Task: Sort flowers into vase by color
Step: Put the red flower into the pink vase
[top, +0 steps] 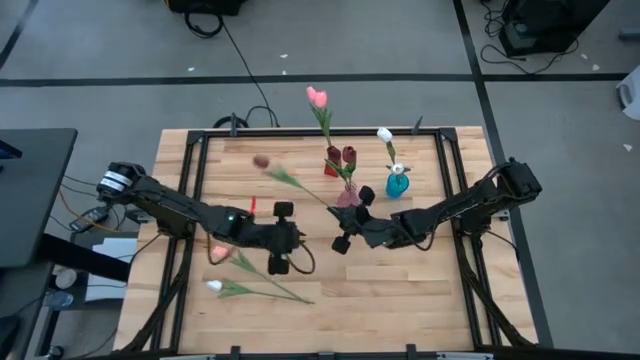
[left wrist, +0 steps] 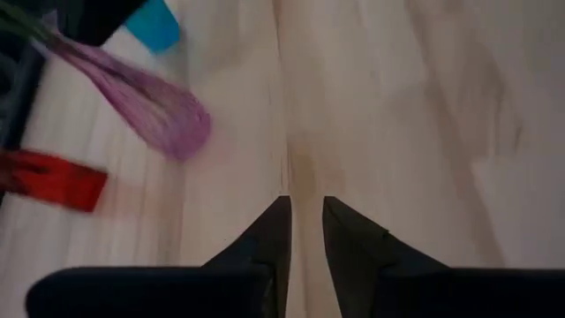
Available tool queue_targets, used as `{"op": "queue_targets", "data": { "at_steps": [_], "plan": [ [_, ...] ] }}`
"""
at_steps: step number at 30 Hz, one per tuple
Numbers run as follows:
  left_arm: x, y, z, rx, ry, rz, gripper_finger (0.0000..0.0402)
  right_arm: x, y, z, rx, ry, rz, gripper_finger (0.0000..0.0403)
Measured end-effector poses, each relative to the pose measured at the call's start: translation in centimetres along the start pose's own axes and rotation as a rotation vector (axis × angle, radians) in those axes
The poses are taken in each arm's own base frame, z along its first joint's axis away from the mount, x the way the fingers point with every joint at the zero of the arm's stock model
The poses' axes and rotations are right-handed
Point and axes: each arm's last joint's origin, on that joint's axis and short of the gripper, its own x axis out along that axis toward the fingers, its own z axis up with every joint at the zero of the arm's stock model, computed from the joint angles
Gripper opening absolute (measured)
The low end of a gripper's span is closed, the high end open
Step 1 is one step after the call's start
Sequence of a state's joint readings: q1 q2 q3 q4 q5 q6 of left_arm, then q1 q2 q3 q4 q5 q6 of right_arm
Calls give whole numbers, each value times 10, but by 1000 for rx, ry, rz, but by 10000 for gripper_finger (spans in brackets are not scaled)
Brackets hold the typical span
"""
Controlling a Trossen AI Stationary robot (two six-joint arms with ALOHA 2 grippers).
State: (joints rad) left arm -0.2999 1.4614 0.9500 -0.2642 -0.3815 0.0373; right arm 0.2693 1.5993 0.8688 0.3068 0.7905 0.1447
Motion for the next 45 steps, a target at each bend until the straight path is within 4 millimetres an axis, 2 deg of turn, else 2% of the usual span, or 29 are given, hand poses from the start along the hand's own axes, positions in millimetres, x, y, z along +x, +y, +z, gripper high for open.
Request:
{"op": "queue_targets", "data": {
  "at_steps": [8,12,19,22,25,27,31,34,38,43,45],
  "plan": [
    [-29,31,-3,-268,-464,83,65,-27,21,22,-110,-213,-37,8],
    [-37,37,-2,-303,-690,116,73,-37,27,30,-126,-284,-27,8],
    [-43,43,7,-310,-890,70,137,-39,32,30,-148,-312,73,8],
    [-43,46,8,-312,-905,84,156,-39,32,30,-155,-313,96,9],
    [-43,48,8,-292,-914,105,151,-38,32,29,-178,-304,95,14],
    [-43,47,8,-266,-910,117,126,-36,32,26,-206,-281,91,23],
    [-44,47,8,-239,-904,125,25,-33,31,19,-267,-227,86,60],
    [-46,48,8,-231,-899,138,13,-33,29,16,-286,-190,18,101],
    [-50,57,13,-213,-798,162,7,-52,28,16,-298,-151,-87,156],
    [-56,73,35,-172,-654,208,5,-76,24,21,-285,-126,17,203],
    [-61,81,42,-166,-622,217,4,-83,18,20,-281,-94,8,215]
  ]
}}
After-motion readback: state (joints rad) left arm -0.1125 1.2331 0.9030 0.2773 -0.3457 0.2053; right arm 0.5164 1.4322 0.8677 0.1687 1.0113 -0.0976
